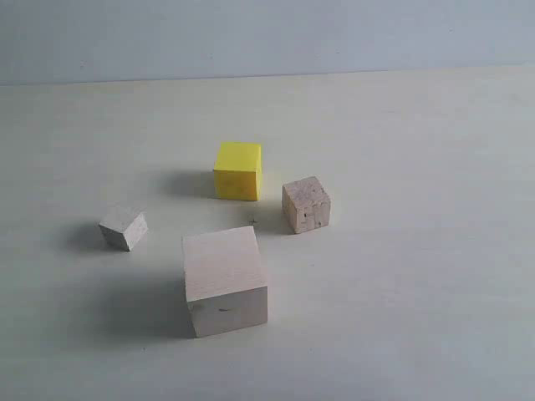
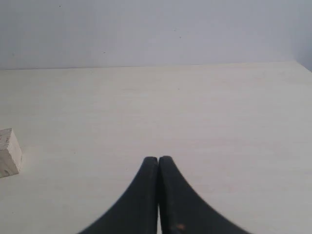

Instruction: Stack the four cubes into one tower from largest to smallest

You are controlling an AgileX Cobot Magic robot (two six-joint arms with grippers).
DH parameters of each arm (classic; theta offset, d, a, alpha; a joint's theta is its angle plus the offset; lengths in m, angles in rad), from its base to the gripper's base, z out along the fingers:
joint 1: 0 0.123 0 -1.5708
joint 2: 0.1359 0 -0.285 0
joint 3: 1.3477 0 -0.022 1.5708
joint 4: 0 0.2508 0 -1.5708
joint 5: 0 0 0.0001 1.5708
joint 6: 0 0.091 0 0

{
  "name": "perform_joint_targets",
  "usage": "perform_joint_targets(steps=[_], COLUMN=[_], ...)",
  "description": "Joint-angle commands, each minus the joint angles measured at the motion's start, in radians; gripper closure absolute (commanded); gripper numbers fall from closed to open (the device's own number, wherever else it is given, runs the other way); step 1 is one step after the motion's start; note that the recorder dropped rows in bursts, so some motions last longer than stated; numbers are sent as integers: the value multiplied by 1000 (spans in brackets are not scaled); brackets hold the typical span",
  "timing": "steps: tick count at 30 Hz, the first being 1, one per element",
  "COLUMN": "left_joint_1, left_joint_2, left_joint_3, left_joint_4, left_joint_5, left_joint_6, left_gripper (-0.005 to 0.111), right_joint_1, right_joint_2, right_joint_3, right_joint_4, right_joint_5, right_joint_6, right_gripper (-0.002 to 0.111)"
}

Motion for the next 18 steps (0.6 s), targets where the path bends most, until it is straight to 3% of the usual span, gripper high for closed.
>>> perform_joint_targets(steps=[1,13,18], left_joint_1=[-7,-7,-7], left_joint_2=[-4,-4,-4], left_joint_3=[0,0,0], left_joint_4=[-1,-1,-1], left_joint_5=[-8,-14,-129], left_joint_6=[-1,-1,-1], left_gripper=[107,107,107], right_joint_1=[2,2,2], right_joint_2=[-5,-5,-5], right_joint_3=[5,5,5], right_joint_4=[0,0,0], right_joint_5=[-6,-6,-6], right_joint_6=[0,0,0], right_gripper=[108,108,108])
